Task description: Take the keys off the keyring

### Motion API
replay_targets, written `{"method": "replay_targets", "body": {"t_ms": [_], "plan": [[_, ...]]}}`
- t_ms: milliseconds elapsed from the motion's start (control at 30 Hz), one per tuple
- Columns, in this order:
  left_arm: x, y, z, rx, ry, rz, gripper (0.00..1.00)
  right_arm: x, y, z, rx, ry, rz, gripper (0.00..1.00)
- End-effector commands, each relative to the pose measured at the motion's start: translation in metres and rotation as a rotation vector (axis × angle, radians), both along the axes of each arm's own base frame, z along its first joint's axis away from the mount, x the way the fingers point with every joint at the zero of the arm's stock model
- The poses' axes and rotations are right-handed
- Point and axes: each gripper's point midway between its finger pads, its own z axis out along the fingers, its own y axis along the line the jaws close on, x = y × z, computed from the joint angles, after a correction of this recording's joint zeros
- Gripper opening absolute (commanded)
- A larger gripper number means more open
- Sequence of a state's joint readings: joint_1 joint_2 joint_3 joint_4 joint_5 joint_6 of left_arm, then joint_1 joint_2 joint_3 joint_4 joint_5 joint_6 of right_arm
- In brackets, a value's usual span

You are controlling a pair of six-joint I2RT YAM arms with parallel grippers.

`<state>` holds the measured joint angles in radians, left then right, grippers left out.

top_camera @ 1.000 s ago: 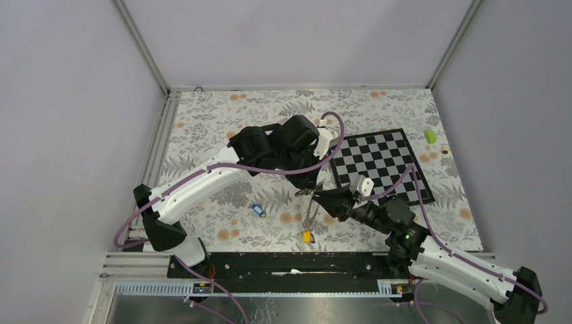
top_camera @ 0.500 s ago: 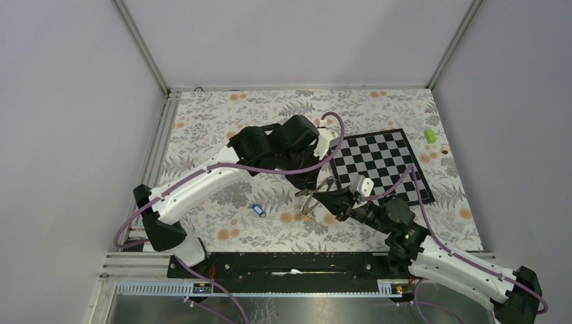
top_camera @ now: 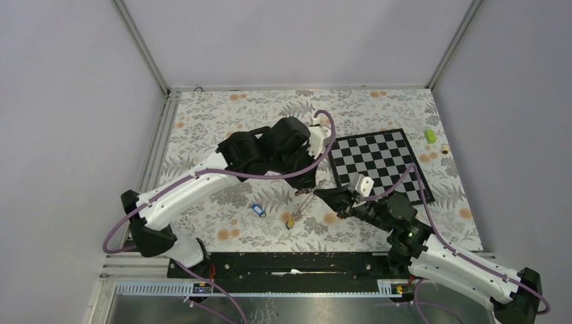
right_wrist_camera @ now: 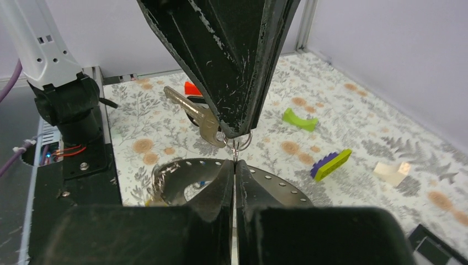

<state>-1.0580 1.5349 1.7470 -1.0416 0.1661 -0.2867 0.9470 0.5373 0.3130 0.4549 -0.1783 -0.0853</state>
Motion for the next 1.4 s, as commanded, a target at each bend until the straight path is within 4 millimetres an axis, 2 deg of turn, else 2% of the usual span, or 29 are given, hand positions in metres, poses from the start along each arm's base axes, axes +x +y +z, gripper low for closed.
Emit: {"method": "replay_targets", "body": {"t_ms": [0,233,467,667,933,1100,1367], "plan": [[0.014,-0.009,0.051,-0.216,-0.145,0.048,0.00,-0.007,-0.005,0.070,0.068,-0.201,0.017,0.00],[0.009,-0.005,0.096,-0.430,-0.250,0.043,0.00,-0.013,-0.009,0.095,0.016,-0.342,0.032,0.00],[0.002,-0.001,0.121,-0.600,-0.321,0.028,0.00,-0.017,-0.016,0.120,-0.049,-0.586,0.025,0.00],[-0.003,0.007,0.149,-0.766,-0.419,0.033,0.00,-0.016,-0.020,0.141,-0.109,-0.715,0.000,0.00],[-0.007,0.007,0.162,-0.830,-0.463,0.028,0.00,-0.030,-0.022,0.166,-0.092,-0.834,0.040,0.00],[-0.006,0.007,0.165,-0.851,-0.472,0.045,0.00,-0.033,-0.025,0.173,-0.071,-0.841,0.035,0.00],[-0.003,0.019,0.169,-0.858,-0.502,0.088,0.00,-0.038,-0.031,0.184,-0.008,-0.835,0.018,0.00]]}}
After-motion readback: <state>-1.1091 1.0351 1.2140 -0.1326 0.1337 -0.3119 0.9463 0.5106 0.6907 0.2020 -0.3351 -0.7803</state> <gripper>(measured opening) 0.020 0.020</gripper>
